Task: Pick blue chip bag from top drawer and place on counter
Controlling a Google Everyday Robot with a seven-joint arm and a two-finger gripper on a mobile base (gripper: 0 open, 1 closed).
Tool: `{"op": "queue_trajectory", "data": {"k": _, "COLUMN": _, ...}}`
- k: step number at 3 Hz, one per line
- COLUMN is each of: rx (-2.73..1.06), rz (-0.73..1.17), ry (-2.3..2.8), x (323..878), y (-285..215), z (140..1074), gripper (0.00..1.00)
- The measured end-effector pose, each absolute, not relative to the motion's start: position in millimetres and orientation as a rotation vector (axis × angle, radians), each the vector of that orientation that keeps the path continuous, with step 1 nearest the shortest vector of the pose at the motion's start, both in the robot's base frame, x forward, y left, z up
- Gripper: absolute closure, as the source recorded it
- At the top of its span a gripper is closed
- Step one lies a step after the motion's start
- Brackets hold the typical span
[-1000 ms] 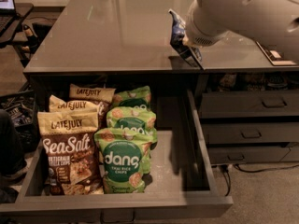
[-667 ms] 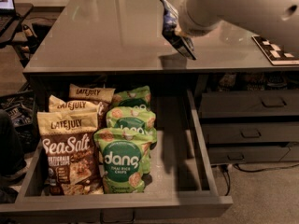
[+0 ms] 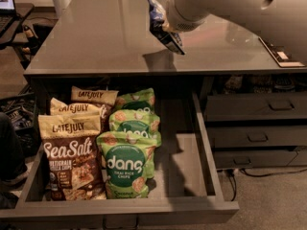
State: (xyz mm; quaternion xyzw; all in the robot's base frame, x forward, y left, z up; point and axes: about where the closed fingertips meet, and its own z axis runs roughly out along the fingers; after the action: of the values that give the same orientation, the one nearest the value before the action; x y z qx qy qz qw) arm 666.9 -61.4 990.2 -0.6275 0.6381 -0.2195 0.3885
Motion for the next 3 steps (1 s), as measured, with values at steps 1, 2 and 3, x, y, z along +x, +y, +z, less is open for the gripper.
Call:
{"op": "queue_trajectory", "data": {"k": 1, "rx": -1.648, "rz": -0.472, "ry": 1.594, "x": 671, "y": -29, "z": 969, "gripper": 1.0}}
{"op": "queue_trajectory", "data": {"k": 2, "rx": -1.694, "rz": -0.377, "ry": 1.559, "x": 672, "y": 6, "z": 950, "gripper": 1.0}}
{"op": "queue_trajectory", "data": {"k": 3, "rx": -1.73, "rz": -0.303, "ry": 1.525, "x": 673, "y": 37, "z": 936, "gripper": 1.0}}
